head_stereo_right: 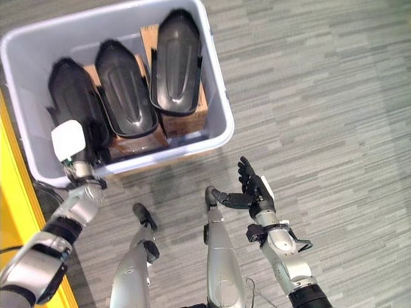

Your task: Move parts from the plastic box to the shelf.

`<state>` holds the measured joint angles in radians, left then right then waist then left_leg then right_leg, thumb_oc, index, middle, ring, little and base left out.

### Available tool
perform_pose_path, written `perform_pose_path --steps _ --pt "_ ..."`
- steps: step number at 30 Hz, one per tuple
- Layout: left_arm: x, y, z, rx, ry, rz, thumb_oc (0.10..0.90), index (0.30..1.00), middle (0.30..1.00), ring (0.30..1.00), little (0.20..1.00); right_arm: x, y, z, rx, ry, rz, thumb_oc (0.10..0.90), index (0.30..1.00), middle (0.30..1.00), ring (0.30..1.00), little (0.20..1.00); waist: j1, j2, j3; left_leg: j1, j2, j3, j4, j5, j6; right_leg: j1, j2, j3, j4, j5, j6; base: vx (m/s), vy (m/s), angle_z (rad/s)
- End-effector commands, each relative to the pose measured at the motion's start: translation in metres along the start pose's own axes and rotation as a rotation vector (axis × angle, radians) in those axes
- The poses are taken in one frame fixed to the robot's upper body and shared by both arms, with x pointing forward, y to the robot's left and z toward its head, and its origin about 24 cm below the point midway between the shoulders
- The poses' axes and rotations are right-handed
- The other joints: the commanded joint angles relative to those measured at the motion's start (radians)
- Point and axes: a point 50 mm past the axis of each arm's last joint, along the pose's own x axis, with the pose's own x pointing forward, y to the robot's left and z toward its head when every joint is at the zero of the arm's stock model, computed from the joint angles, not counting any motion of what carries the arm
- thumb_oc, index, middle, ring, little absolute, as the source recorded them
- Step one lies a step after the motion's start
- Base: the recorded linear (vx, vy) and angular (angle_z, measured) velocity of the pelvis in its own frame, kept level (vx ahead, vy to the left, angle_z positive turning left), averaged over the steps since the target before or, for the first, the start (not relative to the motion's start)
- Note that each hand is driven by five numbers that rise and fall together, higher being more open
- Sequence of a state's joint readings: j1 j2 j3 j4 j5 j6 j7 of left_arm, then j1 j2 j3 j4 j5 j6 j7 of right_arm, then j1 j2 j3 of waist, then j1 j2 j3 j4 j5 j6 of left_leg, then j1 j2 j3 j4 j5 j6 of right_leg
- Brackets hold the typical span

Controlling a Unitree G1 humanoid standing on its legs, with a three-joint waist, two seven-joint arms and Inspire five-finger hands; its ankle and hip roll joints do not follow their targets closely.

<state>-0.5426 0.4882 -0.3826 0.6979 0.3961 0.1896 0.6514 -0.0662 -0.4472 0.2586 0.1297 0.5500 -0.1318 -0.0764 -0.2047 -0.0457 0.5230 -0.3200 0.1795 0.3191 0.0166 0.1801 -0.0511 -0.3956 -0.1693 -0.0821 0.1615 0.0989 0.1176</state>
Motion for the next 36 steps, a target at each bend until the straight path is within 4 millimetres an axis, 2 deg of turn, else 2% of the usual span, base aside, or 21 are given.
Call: perform_pose_path --steps 1,3,5,8,16,18,21,22,24,29,30,31,36 --pt "-0.066 -0.059 -0.028 -0.047 0.086 -0.348 0.400 0.300 0.300 0.300 0.300 0.002 -0.008 0.046 -0.018 -0.245 0.017 0.900 1.000 1.000 1.000 1.000 0.015 -0.007 -0.029 0.092 0.055 0.001 0.093 -0.141 -0.056 0.055 -0.014 -0.025 0.048 -0.100 0.013 0.07 0.003 0.10" --pt "-0.075 -0.062 -0.037 -0.044 0.098 -0.356 0.400 0.300 0.300 0.300 0.300 0.000 -0.009 0.043 -0.013 -0.233 0.017 0.900 1.000 1.000 1.000 1.000 0.017 -0.003 -0.053 0.126 0.056 0.006 0.067 -0.136 -0.060 0.091 -0.018 -0.033 0.025 -0.099 0.011 0.08 0.003 0.07" --pt "-0.090 -0.063 -0.051 -0.043 0.114 -0.369 0.400 0.300 0.300 0.300 0.300 -0.003 -0.010 0.036 -0.010 -0.194 0.024 0.900 1.000 1.000 1.000 1.000 0.021 0.004 -0.109 0.193 0.051 0.009 0.018 -0.129 -0.062 0.162 -0.022 -0.039 -0.014 -0.096 0.013 0.15 0.024 0.10" --pt "-0.099 -0.060 -0.061 -0.041 0.117 -0.367 0.400 0.300 0.300 0.300 0.300 -0.007 -0.010 0.028 -0.009 -0.152 0.032 0.900 1.000 1.000 1.000 1.000 0.027 0.013 -0.163 0.238 0.048 0.001 -0.007 -0.121 -0.061 0.215 -0.025 -0.043 -0.030 -0.096 0.012 0.14 0.033 0.12" --pt "-0.106 -0.043 -0.072 -0.054 0.097 -0.352 0.400 0.300 0.300 0.300 0.300 -0.016 -0.011 0.008 -0.019 -0.038 0.030 0.900 1.000 1.000 1.000 1.000 0.055 0.042 -0.294 0.350 0.036 -0.016 -0.063 -0.120 -0.056 0.348 -0.028 -0.060 -0.076 -0.101 0.013 0.15 0.041 0.08" --pt "-0.106 -0.043 -0.072 -0.054 0.098 -0.352 0.400 0.300 0.300 0.300 0.300 -0.016 -0.011 0.008 -0.019 -0.038 0.030 0.900 1.000 1.000 1.000 1.000 0.055 0.042 -0.293 0.351 0.036 -0.016 -0.063 -0.119 -0.056 0.350 -0.028 -0.060 -0.077 -0.101 0.013 0.07 0.026 -0.04" --pt "-0.097 -0.025 -0.075 -0.062 0.073 -0.265 0.400 0.300 0.300 0.300 0.300 -0.017 -0.011 0.006 -0.034 -0.015 0.056 0.900 1.000 1.000 1.000 1.000 0.065 0.045 -0.334 0.395 0.035 -0.014 -0.090 -0.120 -0.058 0.404 -0.033 -0.074 -0.106 -0.103 0.017 0.09 0.070 -0.02" --pt "-0.092 -0.014 -0.075 -0.080 0.058 -0.216 0.400 0.300 0.300 0.300 0.300 -0.018 -0.010 0.007 -0.038 -0.014 0.064 0.900 1.000 1.000 1.000 1.000 0.072 0.045 -0.347 0.405 0.033 -0.017 -0.093 -0.123 -0.058 0.421 -0.031 -0.079 -0.115 -0.104 0.017 0.04 0.063 0.02" --pt "-0.087 -0.004 -0.074 -0.098 0.035 -0.171 0.400 0.300 0.300 0.300 0.300 -0.019 -0.011 0.006 -0.035 -0.008 0.062 0.900 1.000 1.000 1.000 1.000 0.078 0.042 -0.358 0.413 0.031 -0.021 -0.092 -0.126 -0.057 0.438 -0.033 -0.086 -0.120 -0.106 0.017 0.03 0.063 0.02" --pt "-0.086 -0.001 -0.073 -0.103 0.027 -0.156 0.400 0.300 0.300 0.300 0.300 -0.019 -0.011 0.006 -0.035 -0.006 0.061 0.900 1.000 1.000 1.000 1.000 0.080 0.041 -0.360 0.416 0.030 -0.024 -0.092 -0.127 -0.056 0.444 -0.032 -0.088 -0.123 -0.105 0.017 0.00 0.018 0.00" --pt "-0.080 0.009 -0.069 -0.126 -0.003 -0.109 0.400 0.300 0.300 0.300 0.300 -0.019 -0.011 0.007 -0.045 -0.001 0.054 0.900 1.000 1.000 1.000 1.000 0.088 0.038 -0.365 0.424 0.025 -0.030 -0.089 -0.134 -0.055 0.457 -0.034 -0.092 -0.127 -0.108 0.018 0.02 0.180 0.01" --pt "-0.072 0.028 -0.055 -0.180 -0.088 -0.026 0.400 0.300 0.300 0.300 0.300 -0.018 -0.015 0.004 -0.050 0.019 -0.003 0.900 1.000 1.000 1.000 1.000 0.113 0.026 -0.381 0.434 0.009 -0.045 -0.082 -0.152 -0.047 0.484 -0.042 -0.107 -0.150 -0.097 0.027 0.01 0.230 0.00" --pt "-0.069 0.043 -0.034 -0.210 -0.225 0.003 0.400 0.300 0.300 0.300 0.300 -0.011 -0.004 0.005 -0.022 0.004 0.023 0.900 1.000 1.000 1.000 1.000 0.151 0.008 -0.405 0.446 -0.029 -0.055 -0.073 -0.186 -0.028 0.513 -0.074 -0.133 -0.197 -0.058 0.057 -0.02 0.204 0.09"
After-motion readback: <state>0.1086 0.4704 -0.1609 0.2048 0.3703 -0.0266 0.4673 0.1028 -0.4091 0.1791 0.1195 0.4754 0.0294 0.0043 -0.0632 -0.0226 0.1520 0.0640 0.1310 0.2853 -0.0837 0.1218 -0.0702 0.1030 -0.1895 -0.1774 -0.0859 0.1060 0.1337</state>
